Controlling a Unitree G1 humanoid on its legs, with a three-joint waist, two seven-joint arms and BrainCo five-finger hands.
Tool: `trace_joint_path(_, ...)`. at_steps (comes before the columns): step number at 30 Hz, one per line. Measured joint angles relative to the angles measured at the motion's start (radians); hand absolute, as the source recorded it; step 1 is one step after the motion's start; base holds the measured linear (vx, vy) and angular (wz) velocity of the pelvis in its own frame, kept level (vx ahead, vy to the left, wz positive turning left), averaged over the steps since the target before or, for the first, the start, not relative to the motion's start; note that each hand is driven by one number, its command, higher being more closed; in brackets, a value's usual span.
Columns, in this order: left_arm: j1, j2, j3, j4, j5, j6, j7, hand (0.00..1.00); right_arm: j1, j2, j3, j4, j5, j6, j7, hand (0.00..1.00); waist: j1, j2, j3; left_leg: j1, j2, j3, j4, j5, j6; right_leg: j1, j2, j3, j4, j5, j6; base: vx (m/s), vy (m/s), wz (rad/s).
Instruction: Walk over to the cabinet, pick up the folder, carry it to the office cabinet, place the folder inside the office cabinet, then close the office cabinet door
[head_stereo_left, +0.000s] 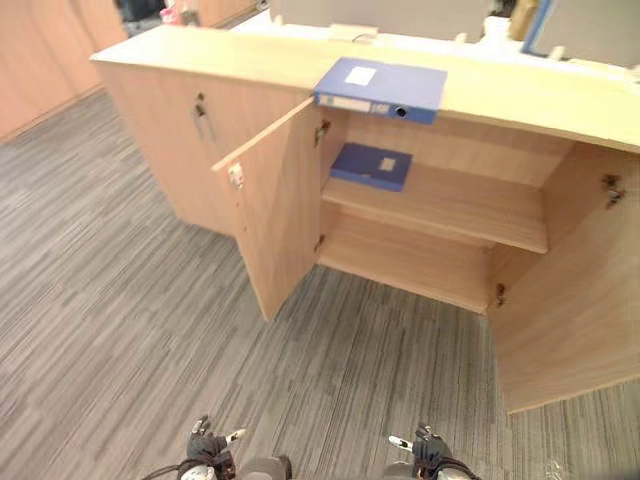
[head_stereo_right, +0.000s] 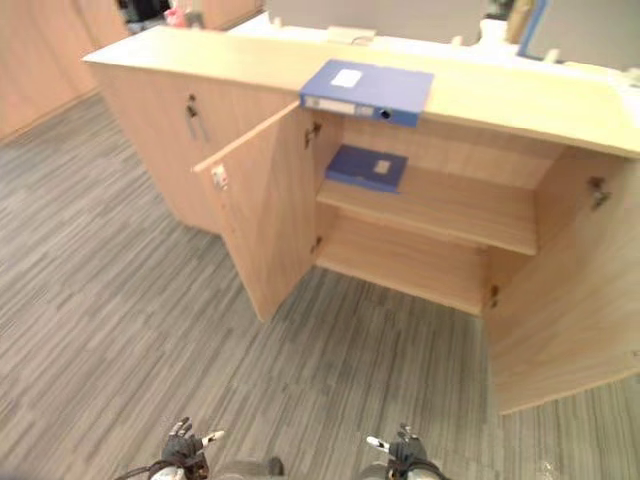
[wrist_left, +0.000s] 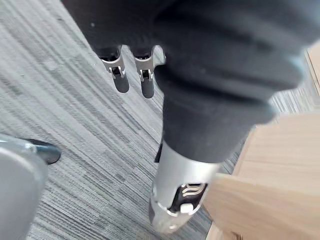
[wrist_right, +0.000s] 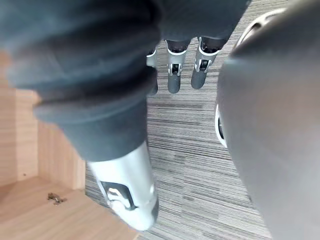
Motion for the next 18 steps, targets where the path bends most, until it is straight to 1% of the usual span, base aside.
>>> trace_joint_path(1, -0.004, 0.01, -0.006, 0.007, 0.005, 0.0, -0.002, 0.0, -0.003, -0.005, 0.003, 0.004, 0.0, -0.001, 0.003, 0.0, -0.002, 0.006, 0.0, 0.02, 0.019, 0.017, -0.018, -0.001, -0.001, -0.009, 0.024, -0.018, -0.036, -0.019, 0.015, 0.06, 0.058, -0.67)
trace_joint_path(2, -0.005, 0.02, -0.011, 0.019, 0.007, 0.002, -0.003, 0.0, -0.013, -0.009, 0.008, 0.011, 0.0, -0.003, 0.008, 0.0, -0.008, 0.011, 0.001, 0.037, 0.049, 0.04, -0.043, -0.006, -0.006, -0.032, 0.064, -0.031, -0.111, -0.026, 0.025, 0.05, -0.002, -0.77)
trace_joint_path(3, -0.009, 0.031, -0.027, 0.033, 0.006, 0.006, -0.004, 0.0, -0.021, -0.009, 0.009, 0.018, 0.0, -0.004, 0.009, 0.0, -0.011, 0.014, 0.002, 0.049, 0.077, 0.063, -0.059, -0.017, -0.012, -0.058, 0.102, -0.046, -0.213, -0.019, 0.03, 0.04, -0.059, -0.73)
trace_joint_path(4, -0.009, 0.033, -0.03, 0.033, 0.006, 0.009, -0.005, 0.0, -0.026, -0.009, 0.011, 0.022, 0.0, -0.004, 0.009, 0.0, -0.013, 0.012, 0.003, 0.054, 0.089, 0.075, -0.065, -0.021, -0.018, -0.071, 0.122, -0.048, -0.274, -0.006, 0.03, 0.07, -0.121, -0.7)
trace_joint_path(5, -0.015, 0.031, -0.032, 0.034, 0.006, 0.014, -0.005, 0.0, -0.028, -0.01, 0.015, 0.023, 0.0, -0.004, 0.009, 0.0, -0.016, 0.006, 0.008, 0.073, 0.102, 0.097, -0.081, -0.027, -0.028, -0.089, 0.15, -0.045, -0.397, 0.044, 0.031, 0.1, -0.172, -0.55)
trace_joint_path(6, -0.026, 0.025, -0.033, 0.034, 0.009, 0.016, -0.006, 0.0, -0.026, -0.013, 0.015, 0.021, 0.003, -0.004, 0.009, 0.0, -0.022, -0.002, 0.013, 0.089, 0.106, 0.109, -0.091, -0.036, -0.043, -0.096, 0.163, -0.036, -0.487, 0.141, 0.025, 0.13, -0.191, -0.39)
trace_joint_path(7, -0.03, 0.023, -0.034, 0.034, 0.011, 0.016, -0.007, 0.0, -0.024, -0.014, 0.012, 0.018, 0.004, -0.004, 0.009, 0.0, -0.03, -0.006, 0.014, 0.101, 0.107, 0.11, -0.097, -0.041, -0.052, -0.09, 0.168, -0.029, -0.498, 0.195, 0.028, 0.19, -0.216, -0.23)
trace_joint_path(8, -0.046, 0.002, -0.039, 0.044, 0.021, 0.016, -0.009, 0.0, -0.027, -0.02, -0.003, 0.019, 0.002, -0.003, 0.009, 0.0, -0.035, -0.006, 0.017, 0.124, 0.121, 0.108, -0.127, -0.047, -0.069, -0.082, 0.192, -0.019, -0.491, 0.212, 0.014, 0.18, -0.169, -0.15)
trace_joint_path(9, -0.048, -0.008, -0.045, 0.048, 0.027, 0.015, -0.011, 0.0, -0.027, -0.02, -0.007, 0.017, 0.002, -0.004, 0.01, 0.0, -0.035, 0.004, 0.016, 0.134, 0.123, 0.108, -0.143, -0.045, -0.069, -0.091, 0.201, -0.016, -0.473, 0.19, 0.013, 0.26, -0.169, -0.25)
trace_joint_path(10, -0.059, -0.025, -0.049, 0.048, 0.035, 0.015, -0.017, 0.0, -0.029, -0.02, -0.026, 0.008, 0.004, -0.005, 0.01, 0.0, -0.037, 0.021, 0.019, 0.155, 0.137, 0.104, -0.162, -0.036, -0.071, -0.107, 0.208, -0.013, -0.411, 0.138, 0.0, 0.33, -0.207, -0.19)
trace_joint_path(11, -0.064, -0.038, -0.049, 0.049, 0.036, 0.015, -0.018, 0.0, -0.032, -0.018, -0.054, 0.007, 0.003, -0.005, 0.01, 0.0, -0.042, 0.018, 0.022, 0.183, 0.152, 0.102, -0.172, -0.034, -0.076, -0.111, 0.213, -0.013, -0.354, 0.083, -0.005, 0.28, -0.175, -0.14)
trace_joint_path(12, -0.064, -0.044, -0.048, 0.049, 0.036, 0.015, -0.019, 0.0, -0.031, -0.016, -0.06, 0.008, 0.002, -0.004, 0.009, 0.0, -0.043, 0.017, 0.022, 0.196, 0.16, 0.102, -0.171, -0.033, -0.078, -0.108, 0.215, -0.014, -0.331, 0.058, -0.006, 0.31, -0.221, -0.01)
trace_joint_path(13, -0.062, -0.059, -0.047, 0.049, 0.035, 0.015, -0.019, 0.0, -0.024, -0.013, -0.076, 0.009, 0.001, -0.001, 0.009, 0.0, -0.045, 0.011, 0.02, 0.205, 0.176, 0.101, -0.144, -0.035, -0.089, -0.092, 0.223, -0.017, -0.308, 0.018, -0.004, 0.28, -0.17, 0.07)
trace_joint_path(14, -0.056, -0.076, -0.041, 0.049, 0.035, 0.015, -0.019, 0.0, -0.013, -0.01, -0.088, 0.011, 0.0, 0.003, 0.009, 0.0, -0.046, 0.004, 0.015, 0.192, 0.19, 0.1, -0.075, -0.041, -0.099, -0.068, 0.23, -0.019, -0.31, -0.006, -0.001, 0.44, -0.242, 0.1)
trace_joint_path(15, -0.053, -0.083, -0.03, 0.044, 0.035, 0.014, -0.019, 0.0, -0.008, -0.01, -0.09, 0.012, 0.001, 0.005, 0.008, 0.0, -0.045, 0.002, 0.013, 0.177, 0.199, 0.099, -0.026, -0.048, -0.108, -0.054, 0.237, -0.022, -0.321, -0.013, 0.0, 0.43, -0.205, 0.13)
trace_joint_path(16, -0.053, -0.089, -0.004, 0.039, 0.026, 0.012, -0.019, 0.0, -0.004, -0.014, -0.087, 0.012, 0.003, 0.006, 0.007, 0.0, -0.047, 0.005, 0.009, 0.108, 0.231, 0.083, 0.149, -0.071, -0.14, -0.013, 0.26, -0.029, -0.363, -0.014, 0.001, 0.42, -0.167, 0.03)
trace_joint_path(17, -0.051, -0.092, 0.028, 0.026, 0.022, 0.012, -0.018, 0.0, -0.003, -0.017, -0.081, 0.012, 0.004, 0.009, 0.007, 0.0, -0.045, 0.008, 0.01, 0.019, 0.264, 0.039, 0.375, -0.071, -0.153, 0.033, 0.287, -0.027, -0.403, -0.007, -0.012, 0.32, -0.099, -0.05)
trace_joint_path(18, -0.05, -0.092, 0.04, 0.022, 0.019, 0.012, -0.018, 0.0, -0.003, -0.019, -0.079, 0.014, 0.005, 0.01, 0.005, 0.0, -0.041, 0.013, 0.011, -0.028, 0.274, 0.012, 0.494, -0.067, -0.168, 0.059, 0.303, -0.025, -0.423, -0.006, -0.014, 0.32, -0.058, -0.23)
